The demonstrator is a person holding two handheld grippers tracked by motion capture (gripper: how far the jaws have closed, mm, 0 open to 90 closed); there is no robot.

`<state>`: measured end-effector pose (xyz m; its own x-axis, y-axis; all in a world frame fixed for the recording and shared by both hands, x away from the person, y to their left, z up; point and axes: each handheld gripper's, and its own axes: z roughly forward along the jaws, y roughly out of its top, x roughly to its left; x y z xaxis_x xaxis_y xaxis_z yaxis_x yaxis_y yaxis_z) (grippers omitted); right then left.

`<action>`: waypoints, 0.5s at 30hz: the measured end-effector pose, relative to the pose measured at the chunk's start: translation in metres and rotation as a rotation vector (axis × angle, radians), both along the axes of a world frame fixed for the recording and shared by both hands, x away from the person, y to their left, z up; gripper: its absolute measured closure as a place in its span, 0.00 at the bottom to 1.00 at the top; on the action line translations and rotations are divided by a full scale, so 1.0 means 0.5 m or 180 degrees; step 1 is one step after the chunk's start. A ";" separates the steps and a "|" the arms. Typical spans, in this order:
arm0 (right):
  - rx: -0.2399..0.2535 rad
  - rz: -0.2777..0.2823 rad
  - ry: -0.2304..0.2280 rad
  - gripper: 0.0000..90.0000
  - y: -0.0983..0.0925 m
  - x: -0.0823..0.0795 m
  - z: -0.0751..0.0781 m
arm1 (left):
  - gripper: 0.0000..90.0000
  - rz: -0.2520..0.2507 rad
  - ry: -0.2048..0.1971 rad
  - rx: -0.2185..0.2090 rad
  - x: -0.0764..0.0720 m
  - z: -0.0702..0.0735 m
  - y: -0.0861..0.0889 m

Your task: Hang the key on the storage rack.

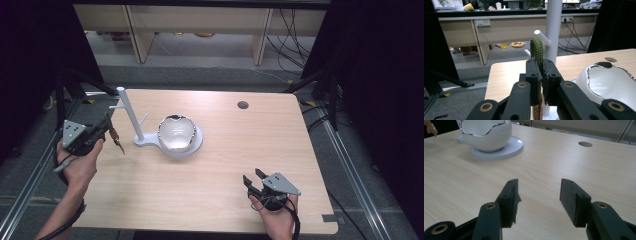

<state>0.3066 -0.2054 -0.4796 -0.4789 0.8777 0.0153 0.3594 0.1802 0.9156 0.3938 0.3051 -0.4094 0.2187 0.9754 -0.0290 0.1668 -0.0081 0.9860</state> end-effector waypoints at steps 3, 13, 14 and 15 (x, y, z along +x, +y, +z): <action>-0.0006 -0.0011 0.0060 0.56 -0.001 -0.003 0.003 | 0.93 0.0022 0.0005 0.0020 0.008 0.000 -0.001; -0.0034 -0.0011 0.0034 0.56 -0.002 -0.003 0.004 | 0.93 0.0120 0.0035 0.0065 0.031 0.009 -0.007; -0.0027 -0.0024 0.0009 0.56 -0.003 -0.003 0.004 | 0.93 0.0122 0.0030 0.0064 0.033 0.009 -0.008; 0.0025 -0.0006 -0.0012 0.56 -0.003 -0.001 0.004 | 0.93 0.0124 0.0029 0.0071 0.034 0.010 -0.009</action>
<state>0.3062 -0.2070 -0.4777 -0.4773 0.8785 0.0203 0.3564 0.1724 0.9183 0.4109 0.3008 -0.4046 0.1805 0.9835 -0.0088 0.1764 -0.0236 0.9840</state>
